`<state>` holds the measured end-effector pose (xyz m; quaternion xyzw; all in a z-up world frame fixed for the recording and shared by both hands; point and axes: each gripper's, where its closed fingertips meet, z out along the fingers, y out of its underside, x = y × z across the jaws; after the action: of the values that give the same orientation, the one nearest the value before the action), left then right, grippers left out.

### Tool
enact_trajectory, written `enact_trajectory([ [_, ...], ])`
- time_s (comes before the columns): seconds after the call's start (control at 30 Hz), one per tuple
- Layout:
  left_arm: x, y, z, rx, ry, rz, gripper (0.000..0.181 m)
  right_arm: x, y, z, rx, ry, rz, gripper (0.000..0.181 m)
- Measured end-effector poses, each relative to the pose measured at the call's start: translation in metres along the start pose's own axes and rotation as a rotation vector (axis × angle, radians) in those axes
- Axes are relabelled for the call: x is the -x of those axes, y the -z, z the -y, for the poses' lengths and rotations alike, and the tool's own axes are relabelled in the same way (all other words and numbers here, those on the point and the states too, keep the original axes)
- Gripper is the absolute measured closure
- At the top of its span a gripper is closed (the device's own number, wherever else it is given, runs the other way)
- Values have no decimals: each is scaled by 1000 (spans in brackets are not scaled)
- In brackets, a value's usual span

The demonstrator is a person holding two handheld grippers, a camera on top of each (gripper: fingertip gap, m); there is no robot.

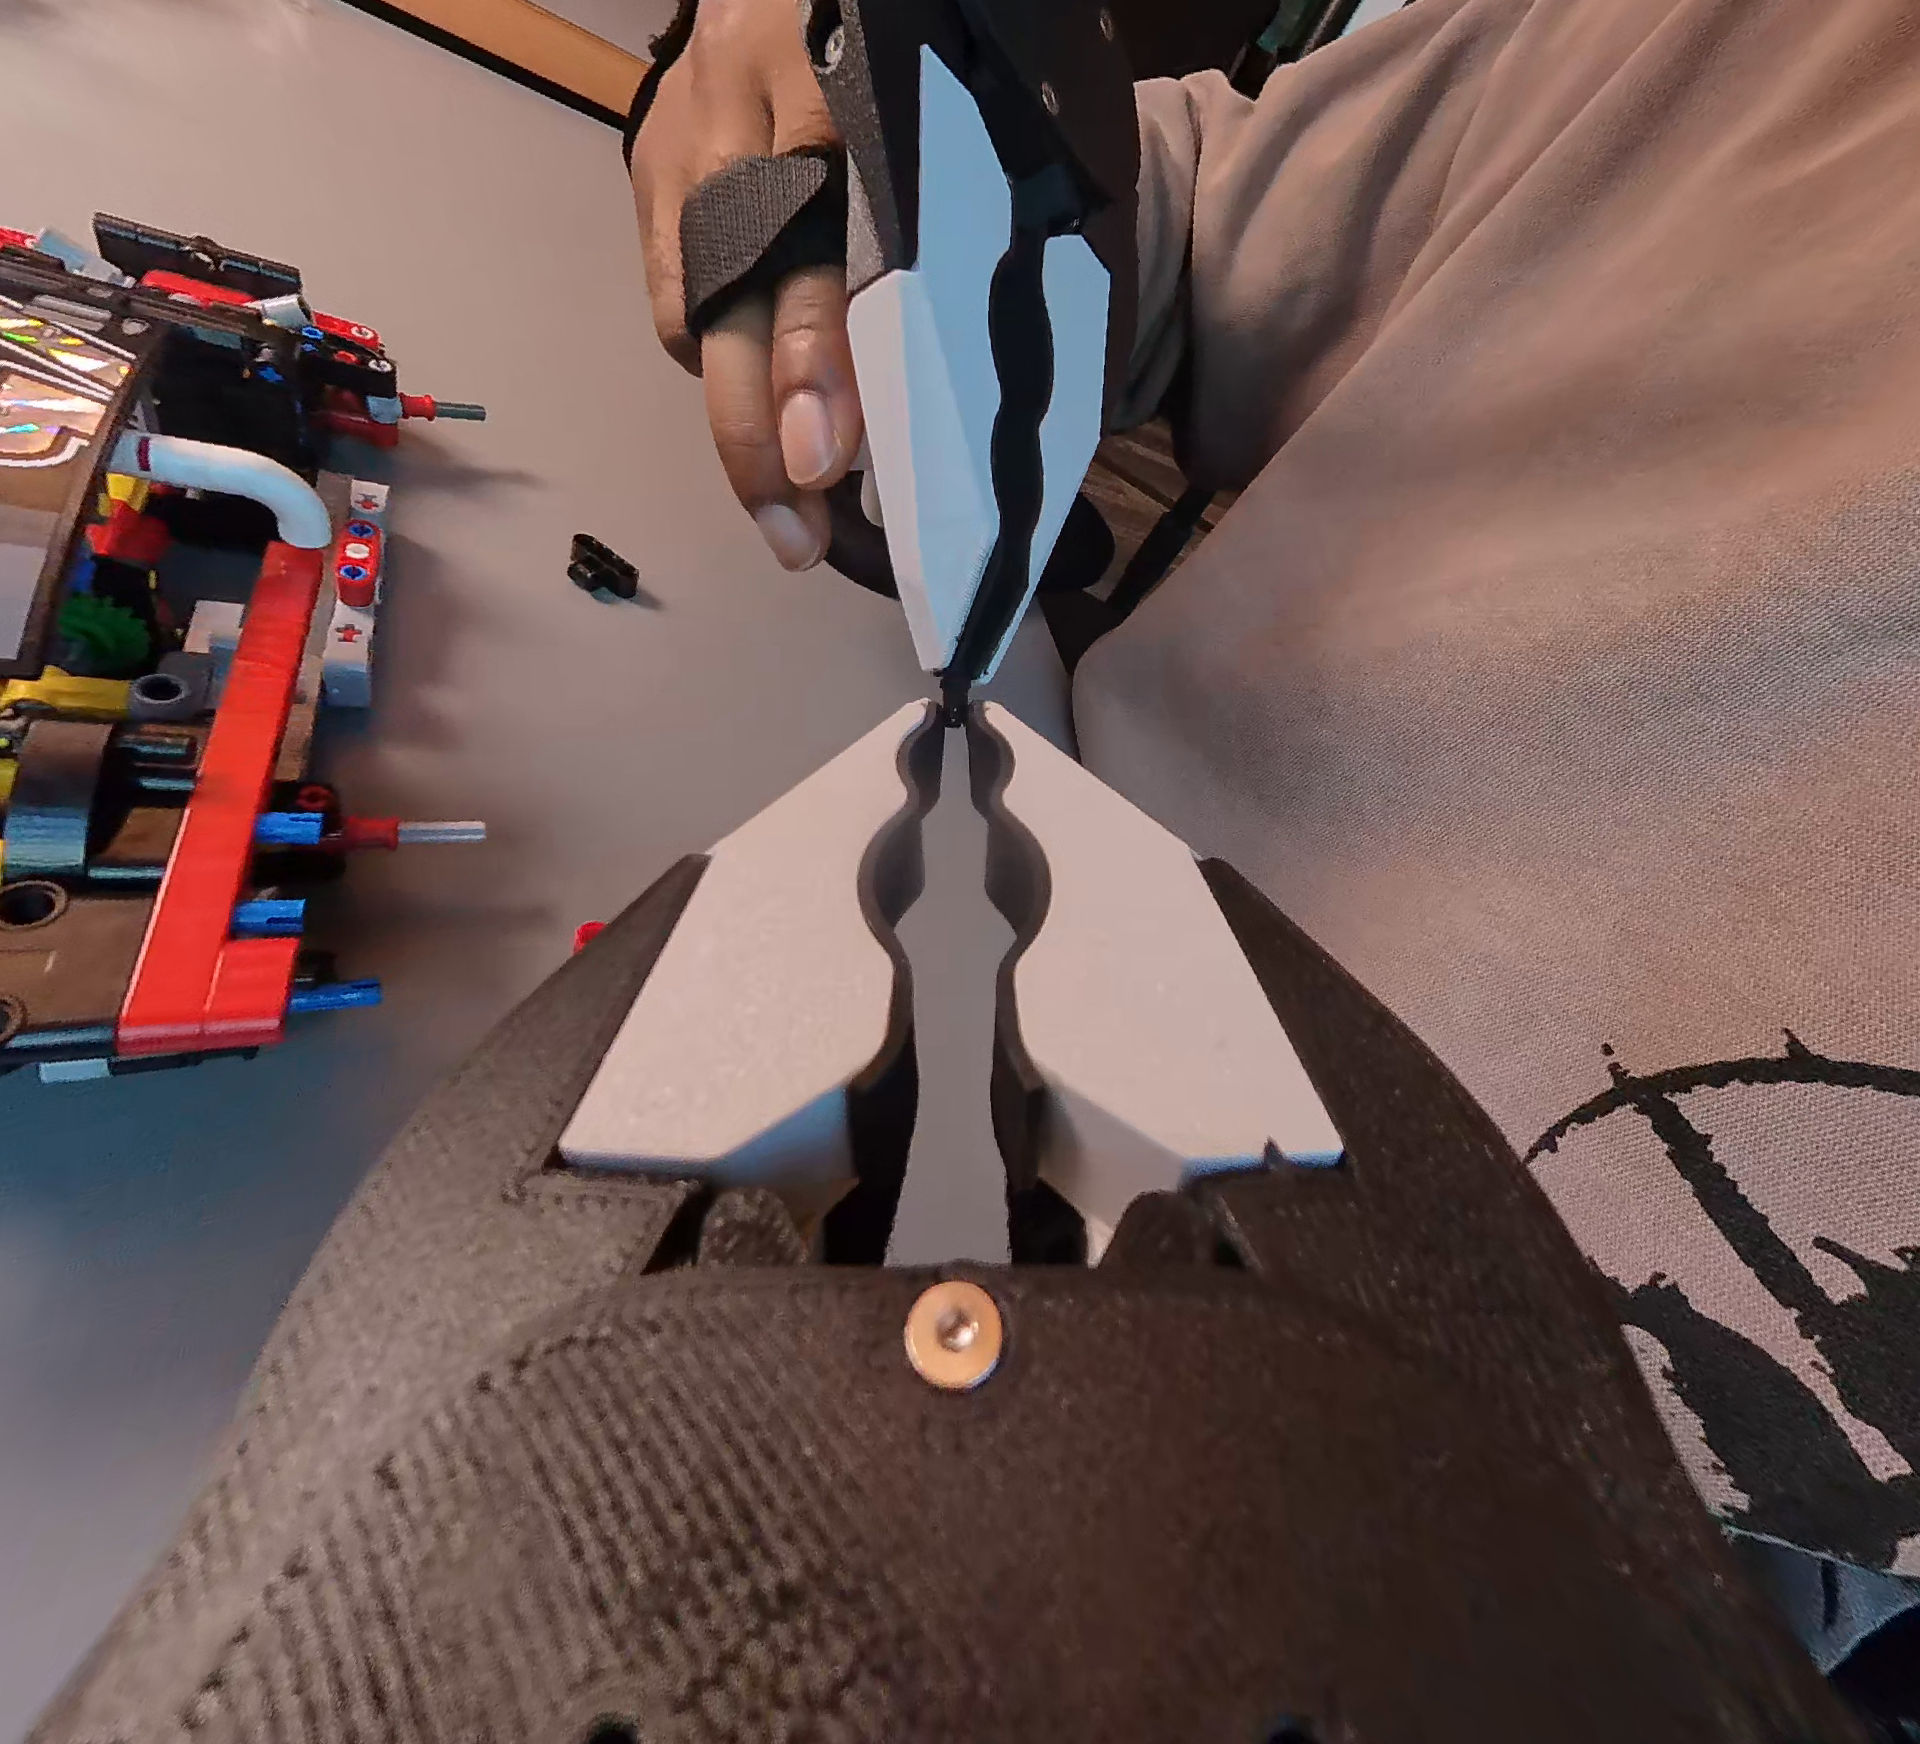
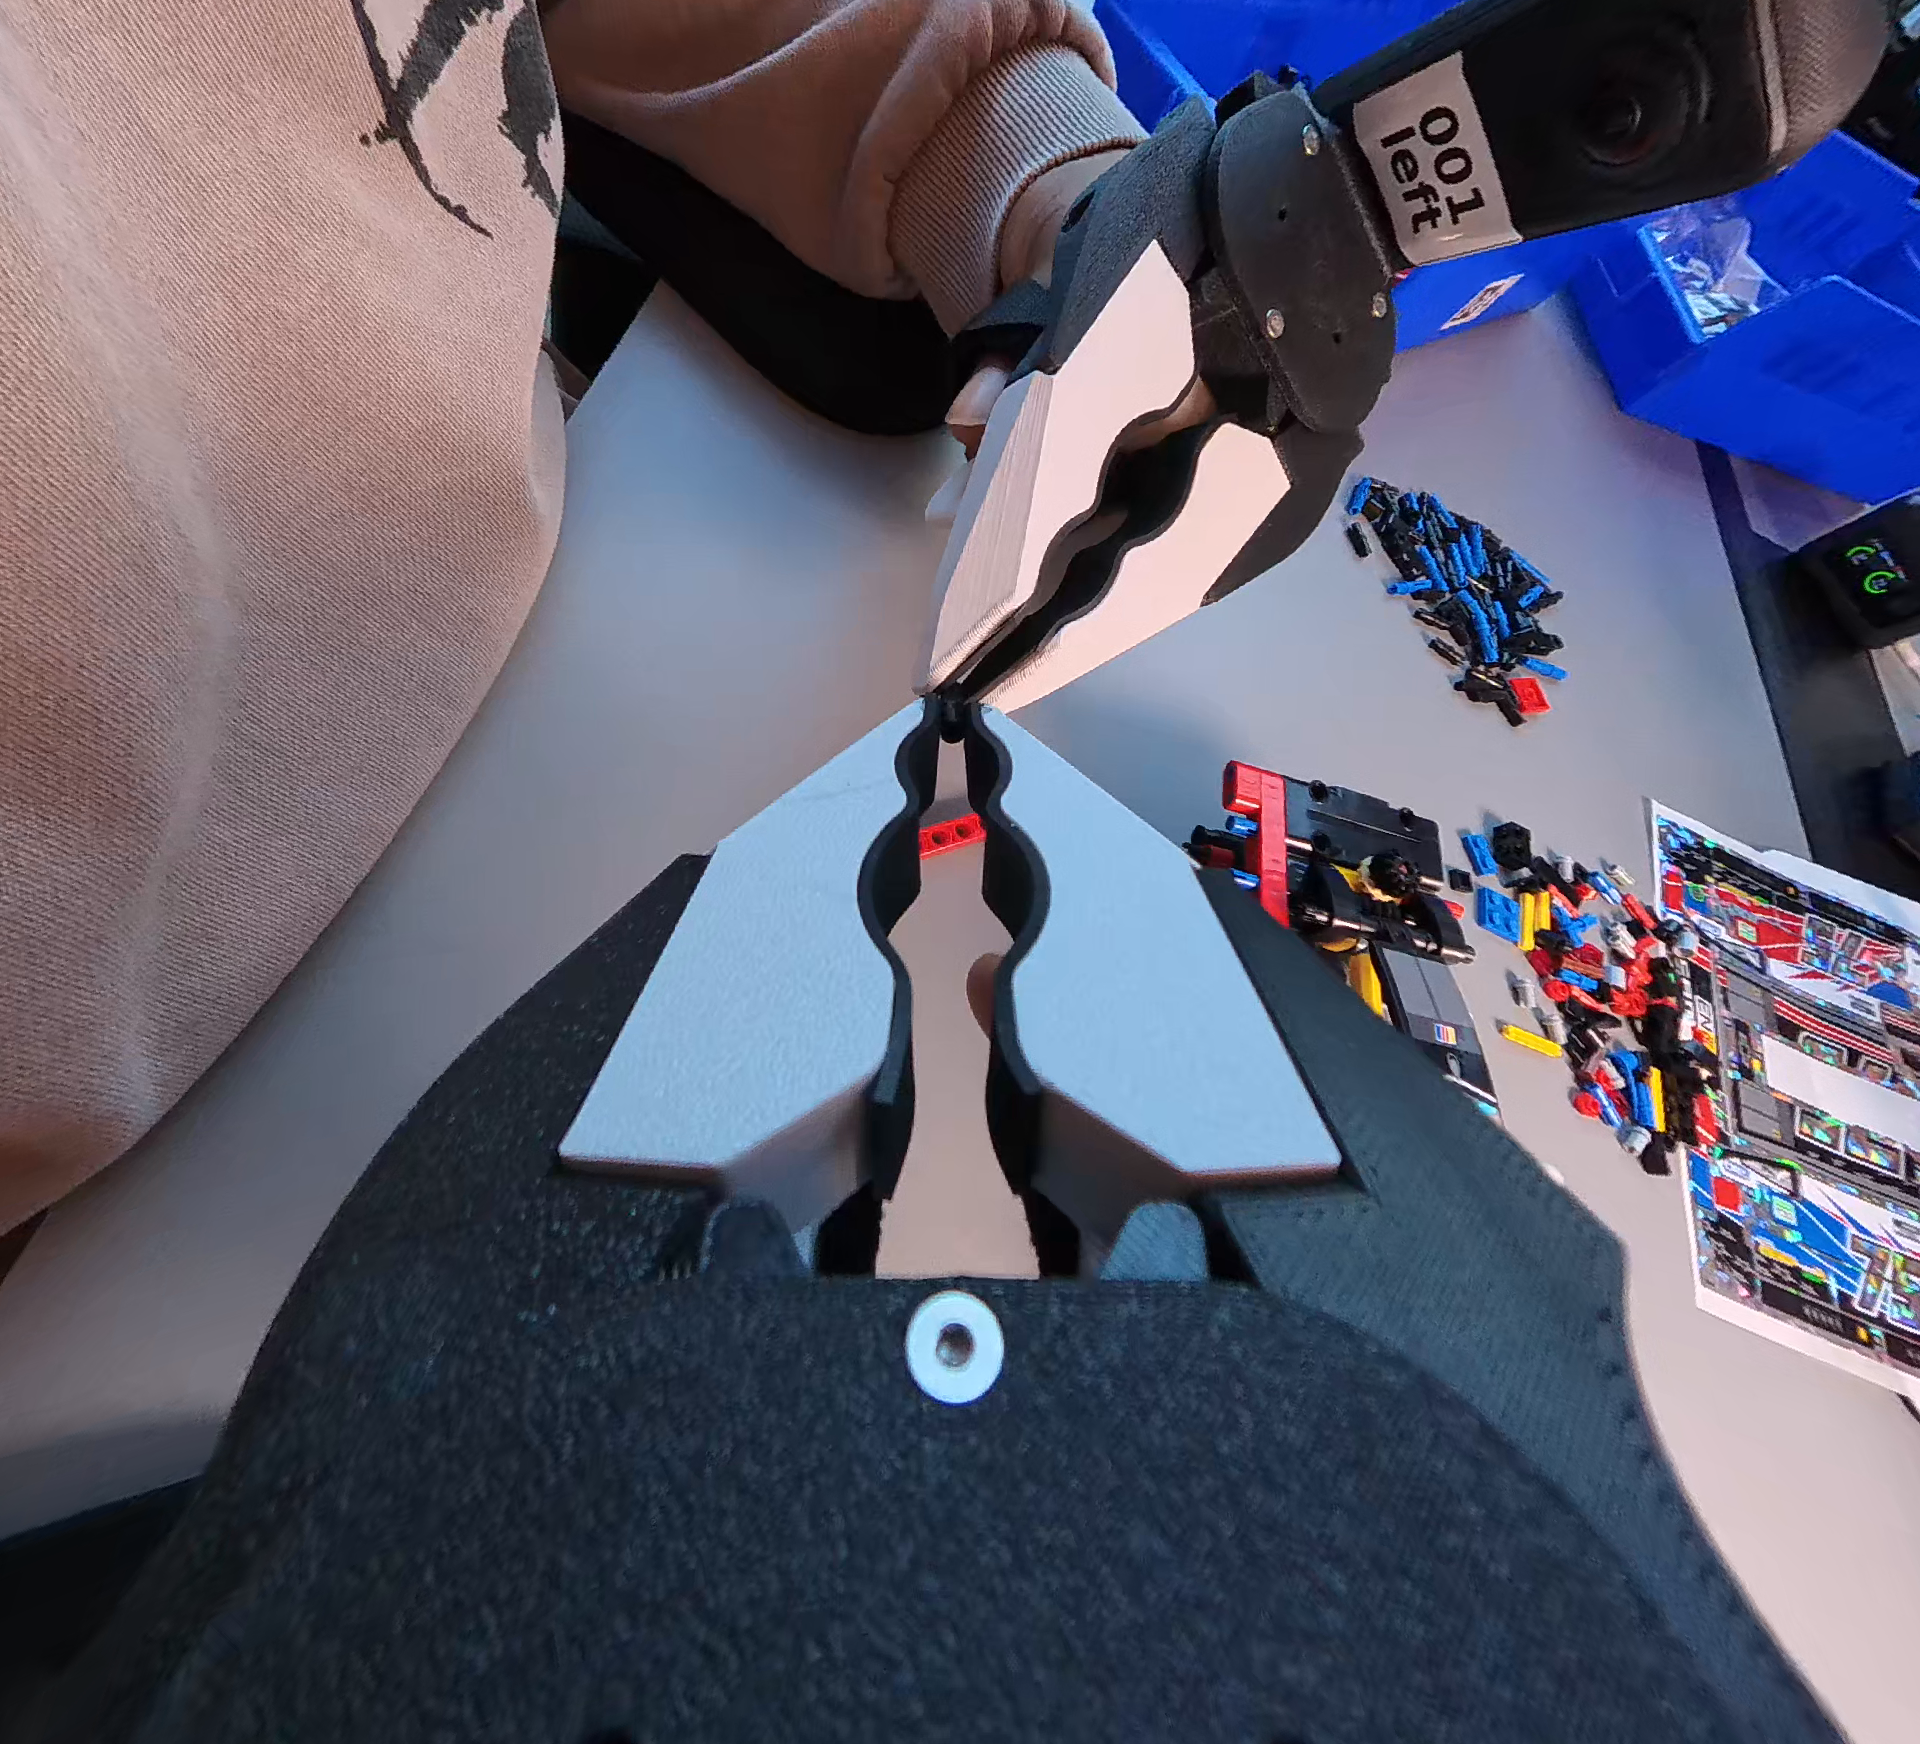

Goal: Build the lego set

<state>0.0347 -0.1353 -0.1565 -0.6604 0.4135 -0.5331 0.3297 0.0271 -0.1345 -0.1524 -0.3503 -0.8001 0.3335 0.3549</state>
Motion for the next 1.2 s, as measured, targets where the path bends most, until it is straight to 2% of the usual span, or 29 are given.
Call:
enact_trajectory([
  [0.4, -4, -1, 0, 2, -16, -12, 179, 2, 0, 3, -3, -12, -3, 179],
  [0.5, 5, 3, 4, -17, -6, 50, 178, -6, 1, 0, 21, -43, -32, 179],
  [0.57, 22, 11, 1, 24, -36, 168, 157, -15, 2, -6, 46, -81, -47, 180],
  [0.67, 49, 32, -22, 183, -110, 353, 153, -31, -2, -27, 140, -160, -56, 180],
  [0.8, 66, 42, -51, 319, -95, 428, 154, -29, -25, -50, 311, -197, 43, 179],
  [1.0, 70, 29, -61, 359, -150, 439, 162, -22, -49, -69, 525, -169, 181, 179],
  [1.2, 73, 26, -61, 374, -216, 481, 165, -22, -54, -72, 608, -151, 245, 180],
])
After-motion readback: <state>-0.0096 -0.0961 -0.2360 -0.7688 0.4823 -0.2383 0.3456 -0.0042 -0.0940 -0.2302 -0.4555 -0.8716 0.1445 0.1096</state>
